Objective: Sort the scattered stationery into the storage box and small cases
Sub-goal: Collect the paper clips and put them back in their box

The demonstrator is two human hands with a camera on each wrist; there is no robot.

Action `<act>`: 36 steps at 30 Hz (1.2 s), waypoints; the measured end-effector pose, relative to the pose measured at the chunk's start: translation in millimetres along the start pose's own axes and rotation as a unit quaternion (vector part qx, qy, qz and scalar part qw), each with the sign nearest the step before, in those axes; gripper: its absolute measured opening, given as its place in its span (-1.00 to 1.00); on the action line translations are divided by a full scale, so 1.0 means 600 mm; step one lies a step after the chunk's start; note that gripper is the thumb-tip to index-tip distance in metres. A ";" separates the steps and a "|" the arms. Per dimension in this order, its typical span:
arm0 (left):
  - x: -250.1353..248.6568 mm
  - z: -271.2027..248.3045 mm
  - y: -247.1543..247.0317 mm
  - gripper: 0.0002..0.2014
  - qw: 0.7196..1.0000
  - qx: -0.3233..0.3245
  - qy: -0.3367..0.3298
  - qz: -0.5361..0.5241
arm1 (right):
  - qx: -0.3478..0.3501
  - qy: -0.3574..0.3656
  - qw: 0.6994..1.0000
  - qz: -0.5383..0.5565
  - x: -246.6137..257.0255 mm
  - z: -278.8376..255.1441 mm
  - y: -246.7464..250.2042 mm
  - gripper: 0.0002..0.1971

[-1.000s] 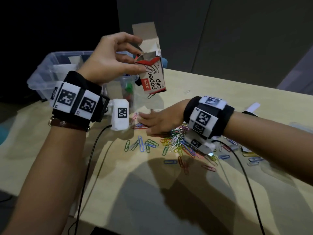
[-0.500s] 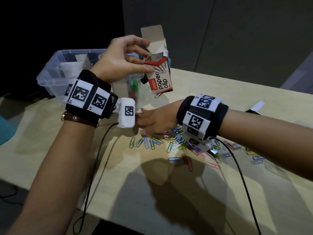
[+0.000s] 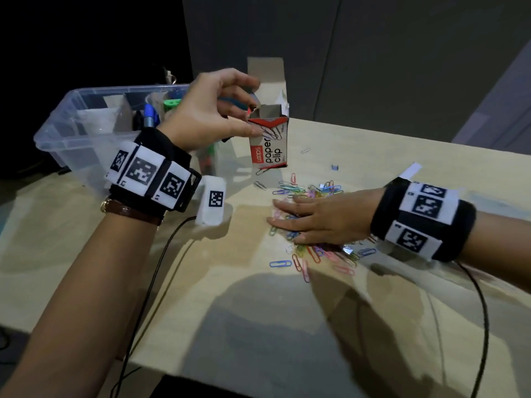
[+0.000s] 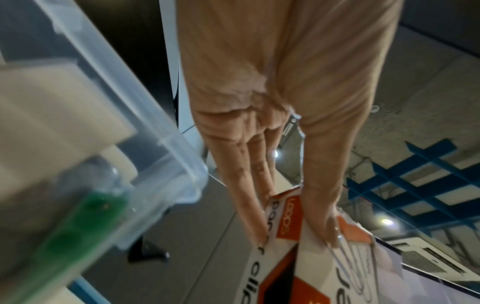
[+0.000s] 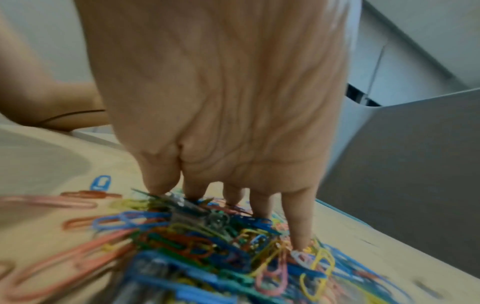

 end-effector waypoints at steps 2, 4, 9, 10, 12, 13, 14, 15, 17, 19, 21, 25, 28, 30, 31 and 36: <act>0.001 0.007 -0.023 -0.33 1.000 0.019 0.003 -0.016 | -0.005 0.015 0.997 0.071 -0.024 -0.027 0.000 -0.46; 0.006 0.013 -0.044 -0.33 0.999 0.036 0.007 -0.024 | -0.077 0.032 0.985 0.153 -0.052 -0.056 0.028 -0.49; 0.029 0.020 -0.072 -0.33 0.998 0.059 0.028 0.016 | -0.170 -0.067 0.970 0.164 -0.125 -0.078 0.058 -0.26; 0.033 0.020 -0.076 -0.33 0.997 0.063 0.033 0.029 | -0.152 -0.078 0.969 0.177 -0.126 -0.069 0.053 -0.18; 0.039 0.019 -0.082 -0.32 0.995 0.068 0.038 0.055 | -0.124 -0.073 0.970 0.198 -0.116 -0.045 0.043 -0.07; 0.041 0.020 -0.084 -0.31 0.995 0.068 0.039 0.061 | -0.113 -0.065 0.971 0.198 -0.110 -0.034 0.038 -0.05; 0.042 0.020 -0.087 -0.31 0.995 0.070 0.041 0.063 | -0.106 -0.055 0.974 0.192 -0.106 -0.023 0.036 -0.06; 0.044 0.020 -0.089 -0.31 0.994 0.073 0.044 0.062 | -0.104 -0.045 0.976 0.186 -0.103 -0.015 0.037 -0.11; 0.049 0.021 -0.095 -0.31 0.994 0.081 0.052 0.052 | -0.118 -0.024 0.975 0.185 -0.101 -0.009 0.045 -0.30; 0.055 0.021 -0.098 -0.32 0.994 0.084 0.060 0.037 | -0.148 -0.005 0.973 0.179 -0.103 -0.010 0.054 -0.50; 0.060 0.021 -0.100 -0.32 0.994 0.086 0.067 0.016 | -0.183 0.008 0.968 0.171 -0.107 -0.014 0.057 -0.64; 0.069 0.021 -0.103 -0.32 0.993 0.089 0.073 -0.021 | -0.235 0.009 0.955 0.180 -0.119 -0.025 0.058 -0.74; 0.071 0.021 -0.105 -0.30 0.993 0.088 0.074 -0.032 | -0.277 0.001 0.934 0.227 -0.139 -0.040 0.064 -0.80; 0.069 0.021 -0.105 -0.30 0.993 0.085 0.074 -0.031 | -0.292 0.002 0.913 0.285 -0.155 -0.056 0.068 -0.83; 0.067 0.022 -0.106 -0.30 0.994 0.083 0.072 -0.031 | -0.294 0.005 0.900 0.322 -0.162 -0.066 0.070 -0.83; 0.053 0.022 -0.112 -0.27 0.996 0.067 0.055 -0.035 | -0.347 0.038 0.826 0.443 -0.189 -0.130 0.101 -0.78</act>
Point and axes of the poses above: each hand's wrist, its own z-axis towards the middle knuckle, its own y-axis out of the back of the hand, x = y × z, the point moved 9 cm from there along z, towards the middle knuckle, and after that the axes turned 11 degrees about x, right-handed, at the moved point
